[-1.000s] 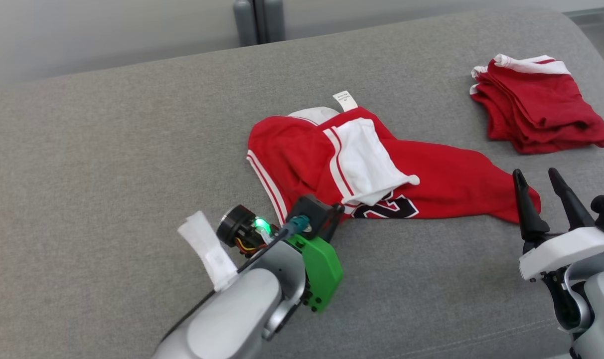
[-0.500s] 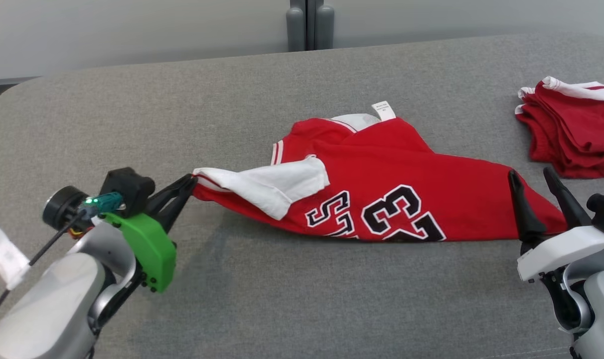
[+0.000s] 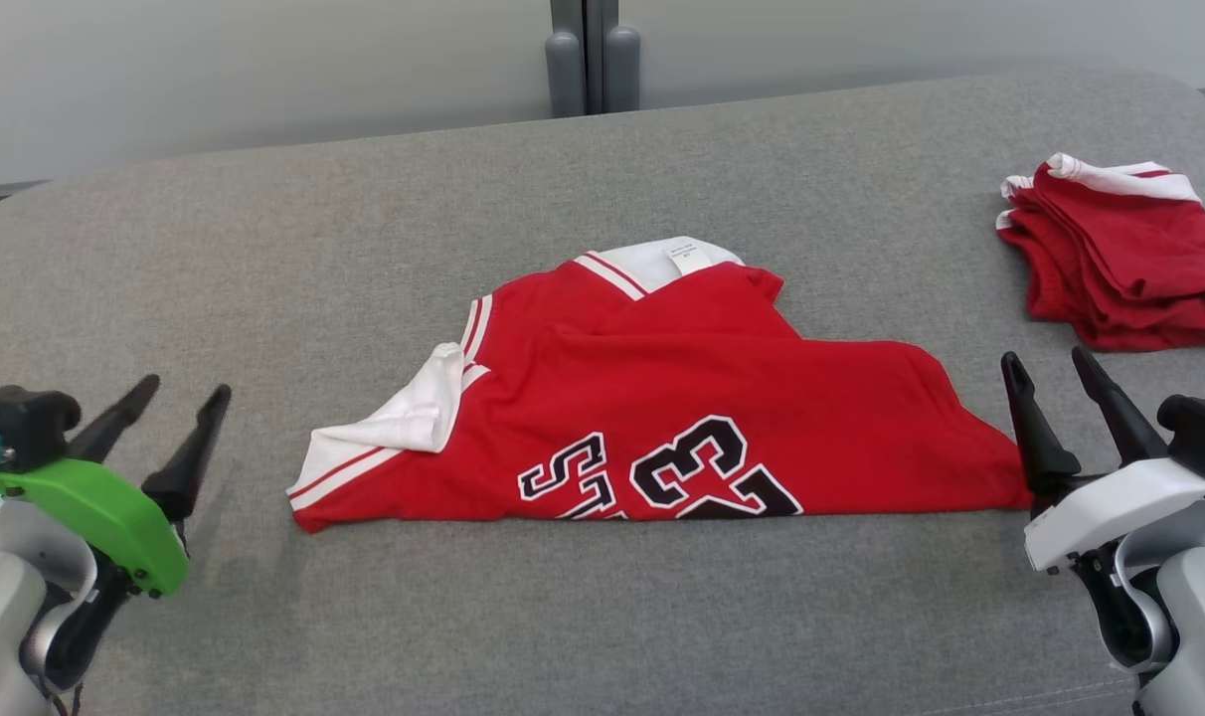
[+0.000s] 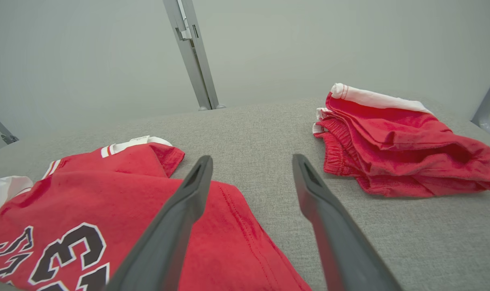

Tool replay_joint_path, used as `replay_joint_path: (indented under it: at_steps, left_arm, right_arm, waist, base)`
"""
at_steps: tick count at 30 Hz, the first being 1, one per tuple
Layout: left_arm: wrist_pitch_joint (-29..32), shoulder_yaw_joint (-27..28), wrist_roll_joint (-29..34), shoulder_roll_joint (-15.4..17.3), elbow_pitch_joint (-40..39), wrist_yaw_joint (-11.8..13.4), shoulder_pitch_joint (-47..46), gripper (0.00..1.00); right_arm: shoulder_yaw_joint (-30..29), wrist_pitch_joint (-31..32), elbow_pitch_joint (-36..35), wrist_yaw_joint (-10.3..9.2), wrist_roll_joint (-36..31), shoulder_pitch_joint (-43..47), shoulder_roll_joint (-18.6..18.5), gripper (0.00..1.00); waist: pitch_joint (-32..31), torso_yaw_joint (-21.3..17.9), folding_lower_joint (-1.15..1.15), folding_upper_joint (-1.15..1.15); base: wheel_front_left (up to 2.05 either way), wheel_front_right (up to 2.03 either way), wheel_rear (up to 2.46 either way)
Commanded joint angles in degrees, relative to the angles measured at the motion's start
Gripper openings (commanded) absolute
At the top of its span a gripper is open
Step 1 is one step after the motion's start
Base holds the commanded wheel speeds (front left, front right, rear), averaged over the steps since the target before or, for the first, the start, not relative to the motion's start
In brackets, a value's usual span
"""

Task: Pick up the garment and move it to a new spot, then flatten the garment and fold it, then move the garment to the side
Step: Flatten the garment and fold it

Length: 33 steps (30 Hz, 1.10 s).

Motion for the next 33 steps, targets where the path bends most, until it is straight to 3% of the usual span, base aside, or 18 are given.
replay_joint_path:
  at_steps: [1, 6, 10, 16, 21, 26, 33]
  left_arm:
    - [-1.36, 0.96, -0.4, 0.72, 0.0, 0.23, -0.76, 1.0]
    - [-4.76, 4.38, -3.11, 0.49, -3.61, 2.31, 1.33, 1.0]
    - [-1.48, 3.79, -5.62, -0.44, -7.47, 2.3, 2.2, 1.0]
    - [14.76, 0.3, -11.83, -2.73, -6.47, 2.0, -3.12, 1.0]
    - [28.53, -3.3, -14.4, -5.29, -2.95, 2.13, -9.66, 1.0]
    - [35.75, -6.11, -13.28, -5.78, 0.6, 1.89, -14.21, 1.0]
    - [44.55, -11.48, -10.51, -3.12, 2.59, 0.85, -16.74, 1.0]
  right_arm:
    - [0.01, 0.04, 0.07, -0.08, 0.13, 0.86, -0.09, 1.0]
    - [0.16, -0.52, 0.49, -0.08, 0.56, 1.13, 0.42, 1.0]
    - [0.53, -0.66, 0.75, -0.08, 0.76, 1.03, 0.72, 1.0]
    - [1.63, -0.29, 0.82, -0.08, 1.06, -1.06, 0.61, 1.0]
    - [3.03, -0.86, 1.03, -0.08, 1.58, -3.05, 1.2, 1.0]
    - [4.2, -1.6, 1.96, -0.07, 2.33, -4.44, 2.04, 1.0]
    - [4.6, -2.85, 3.97, -0.07, 3.43, -5.17, 2.56, 1.0]
  waist:
    - [-0.27, -0.05, 0.0, 0.0]
    - [-0.32, 0.02, 0.0, 0.0]
    - [-0.12, 0.14, 0.0, 0.0]
    - [0.33, -0.24, 0.0, 0.0]
    - [1.37, -3.02, 0.0, 0.0]
    - [3.45, -6.89, 0.0, 0.0]
    - [6.02, -10.99, 0.0, 0.0]
  base:
    - [0.0, 0.0, 0.0]
    - [0.0, 0.0, 0.0]
    - [0.0, 0.0, 0.0]
    - [0.0, 0.0, 0.0]
    - [0.0, 0.0, 0.0]
    - [0.0, 0.0, 0.0]
    - [0.0, 0.0, 0.0]
